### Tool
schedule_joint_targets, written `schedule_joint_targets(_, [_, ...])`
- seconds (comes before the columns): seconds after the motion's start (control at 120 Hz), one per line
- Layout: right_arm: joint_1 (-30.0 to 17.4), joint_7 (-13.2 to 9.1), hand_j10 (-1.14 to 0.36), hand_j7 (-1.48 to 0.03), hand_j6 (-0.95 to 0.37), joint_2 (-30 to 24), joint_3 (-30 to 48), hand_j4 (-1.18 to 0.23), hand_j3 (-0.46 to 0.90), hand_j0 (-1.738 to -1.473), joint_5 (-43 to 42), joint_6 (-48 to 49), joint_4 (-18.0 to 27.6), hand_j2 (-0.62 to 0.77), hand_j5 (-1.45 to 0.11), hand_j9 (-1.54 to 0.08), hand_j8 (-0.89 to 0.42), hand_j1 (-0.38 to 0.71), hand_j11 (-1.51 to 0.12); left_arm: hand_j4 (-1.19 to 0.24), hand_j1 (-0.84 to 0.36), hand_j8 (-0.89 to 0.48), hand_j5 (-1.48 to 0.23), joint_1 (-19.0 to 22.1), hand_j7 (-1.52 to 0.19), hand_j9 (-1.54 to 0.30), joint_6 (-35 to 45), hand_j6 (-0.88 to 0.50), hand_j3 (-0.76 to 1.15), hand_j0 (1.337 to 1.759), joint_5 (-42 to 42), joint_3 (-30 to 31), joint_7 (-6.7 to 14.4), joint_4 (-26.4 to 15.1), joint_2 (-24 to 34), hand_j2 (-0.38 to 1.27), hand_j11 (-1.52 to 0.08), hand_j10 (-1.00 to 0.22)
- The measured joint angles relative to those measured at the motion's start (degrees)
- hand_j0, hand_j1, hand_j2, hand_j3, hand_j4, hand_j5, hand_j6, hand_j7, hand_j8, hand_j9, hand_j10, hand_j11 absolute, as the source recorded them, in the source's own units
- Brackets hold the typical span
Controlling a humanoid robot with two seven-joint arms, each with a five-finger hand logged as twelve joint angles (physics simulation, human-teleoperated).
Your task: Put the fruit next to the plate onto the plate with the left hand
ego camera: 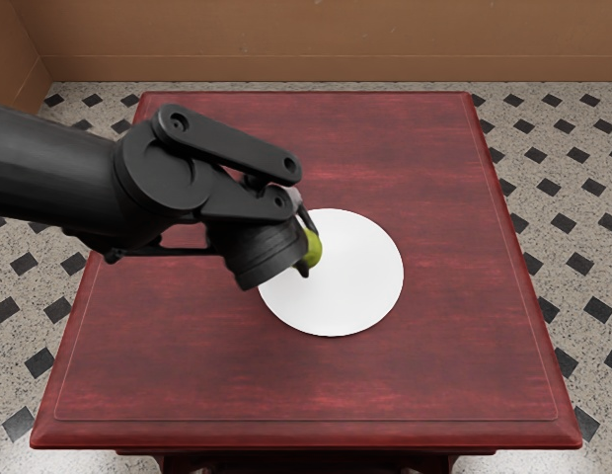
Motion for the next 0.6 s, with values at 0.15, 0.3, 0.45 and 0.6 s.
schedule_joint_targets(0.15, [0.02, 0.00, -0.04, -0.05, -0.04, 0.00, 0.00, -0.04, 0.00, -1.658, 0.00, 0.00, 0.00, -0.01, -0.05, -0.05, -0.04, -0.31, -0.05, -0.48, -0.25, -0.43, -0.75, 1.50, -0.73, -0.73, 0.14, -0.38, 0.00, 1.657, 0.31, -2.10, -0.01, 1.55, 0.00, 0.24, -0.73, -0.55])
schedule_joint_targets(0.3, [0.04, 0.00, -0.04, -0.05, -0.04, 0.00, -0.01, -0.04, 0.00, -1.658, 0.00, 0.00, 0.00, -0.01, -0.05, -0.05, -0.04, -0.31, -0.05, -0.37, -0.10, -0.34, -0.54, 2.53, -0.53, -0.52, 0.18, -0.32, 0.00, 1.658, 0.37, -3.93, -0.01, 2.68, 0.00, 0.14, -0.52, -0.40])
schedule_joint_targets(0.45, [0.04, 0.00, -0.04, -0.05, -0.04, 0.00, -0.01, -0.04, 0.00, -1.658, 0.00, -0.01, 0.00, -0.01, -0.05, -0.05, -0.04, -0.31, -0.05, -0.31, -0.03, -0.30, -0.43, 2.56, -0.42, -0.42, 0.19, -0.28, 0.00, 1.658, 0.49, -4.52, -0.02, 3.25, 0.00, 0.09, -0.42, -0.32])
schedule_joint_targets(0.6, [0.05, 0.00, -0.04, -0.05, -0.04, 0.00, -0.01, -0.04, 0.00, -1.658, 0.00, 0.00, 0.00, -0.01, -0.05, -0.05, -0.04, -0.31, -0.05, -0.28, 0.01, -0.28, -0.38, 3.72, -0.38, -0.38, 0.20, -0.27, 0.00, 1.658, 0.28, -9.32, -0.02, 3.39, 0.00, 0.07, -0.38, -0.29])
